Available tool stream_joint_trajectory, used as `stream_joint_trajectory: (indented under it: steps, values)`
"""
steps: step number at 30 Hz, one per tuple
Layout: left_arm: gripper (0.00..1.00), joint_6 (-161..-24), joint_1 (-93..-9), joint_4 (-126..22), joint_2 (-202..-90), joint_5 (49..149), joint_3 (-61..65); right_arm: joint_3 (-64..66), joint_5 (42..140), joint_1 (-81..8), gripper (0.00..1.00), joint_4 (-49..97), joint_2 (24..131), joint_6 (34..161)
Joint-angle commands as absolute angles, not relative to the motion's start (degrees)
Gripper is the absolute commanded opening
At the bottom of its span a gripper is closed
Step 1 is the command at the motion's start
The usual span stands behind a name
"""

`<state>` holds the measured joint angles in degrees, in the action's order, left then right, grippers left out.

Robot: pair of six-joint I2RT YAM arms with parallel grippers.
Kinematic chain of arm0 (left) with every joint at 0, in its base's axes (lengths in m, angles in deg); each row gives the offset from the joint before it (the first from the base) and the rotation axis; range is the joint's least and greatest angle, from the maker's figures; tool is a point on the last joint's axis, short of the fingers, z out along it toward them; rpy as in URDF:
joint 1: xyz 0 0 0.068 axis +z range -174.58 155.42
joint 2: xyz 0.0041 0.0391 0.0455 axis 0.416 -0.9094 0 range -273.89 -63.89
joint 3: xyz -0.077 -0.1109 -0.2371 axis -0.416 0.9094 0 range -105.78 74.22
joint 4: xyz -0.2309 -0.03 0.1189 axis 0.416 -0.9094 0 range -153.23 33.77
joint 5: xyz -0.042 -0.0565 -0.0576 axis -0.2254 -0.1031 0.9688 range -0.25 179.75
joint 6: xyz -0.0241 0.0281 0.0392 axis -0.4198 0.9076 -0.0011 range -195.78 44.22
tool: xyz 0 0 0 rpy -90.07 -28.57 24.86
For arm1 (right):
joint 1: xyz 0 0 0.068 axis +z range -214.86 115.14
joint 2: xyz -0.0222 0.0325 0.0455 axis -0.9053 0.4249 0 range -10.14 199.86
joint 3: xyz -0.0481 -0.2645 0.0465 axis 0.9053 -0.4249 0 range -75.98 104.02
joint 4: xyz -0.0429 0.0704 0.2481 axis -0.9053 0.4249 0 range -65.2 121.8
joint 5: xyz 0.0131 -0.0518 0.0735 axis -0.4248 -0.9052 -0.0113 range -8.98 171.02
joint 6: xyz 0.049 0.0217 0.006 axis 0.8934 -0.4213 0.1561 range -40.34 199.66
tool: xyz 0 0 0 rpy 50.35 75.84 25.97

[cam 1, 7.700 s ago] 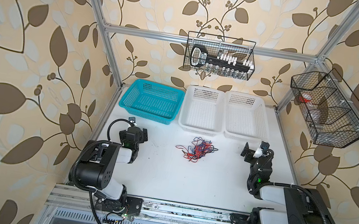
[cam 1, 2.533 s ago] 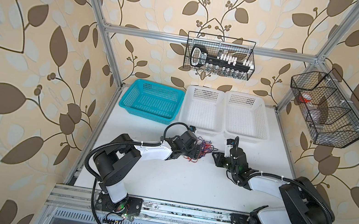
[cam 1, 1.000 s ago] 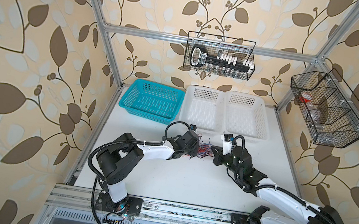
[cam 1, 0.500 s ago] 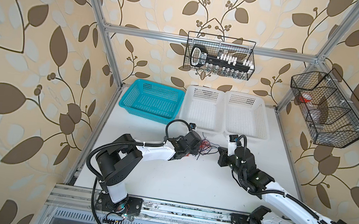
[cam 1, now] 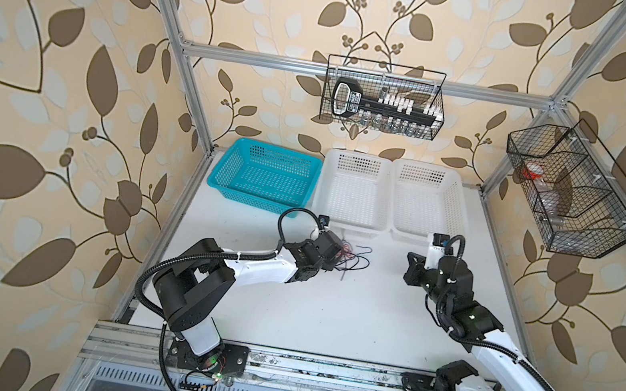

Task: Untangle the cables

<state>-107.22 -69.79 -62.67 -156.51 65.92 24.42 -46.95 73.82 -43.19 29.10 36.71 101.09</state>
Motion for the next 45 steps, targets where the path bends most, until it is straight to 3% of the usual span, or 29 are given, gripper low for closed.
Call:
stream_joint_trajectory:
  steps: [1, 9, 14, 27, 32, 45]
  values:
    - [0.0, -106.0, -69.4, -65.8, -153.9, 62.0, 25.7, -47.0, 76.7, -43.2, 0.0, 27.8, 36.6, 100.9]
    - [0.0, -105.3, -69.4, -63.4, -153.5, 64.6, 25.9, -47.7, 80.3, -38.2, 0.0, 22.0, 41.5, 100.1]
    - [0.0, -105.6, -69.4, -63.4, -153.5, 65.1, 26.0, -50.3, 86.6, -35.9, 0.28, 12.5, 46.7, 100.8]
    - [0.0, -106.7, -69.4, -62.7, -153.8, 66.8, 26.1, -49.3, 89.3, -31.7, 0.55, -1.2, 62.6, 105.8]
    - [0.0, -106.8, -69.4, -62.6, -153.8, 67.3, 26.0, -47.8, 88.7, -31.2, 0.55, -4.3, 68.3, 106.6]
    - [0.0, -107.0, -69.4, -62.6, -153.9, 67.4, 26.3, -44.8, 91.0, -30.1, 0.42, -13.4, 75.8, 109.1]
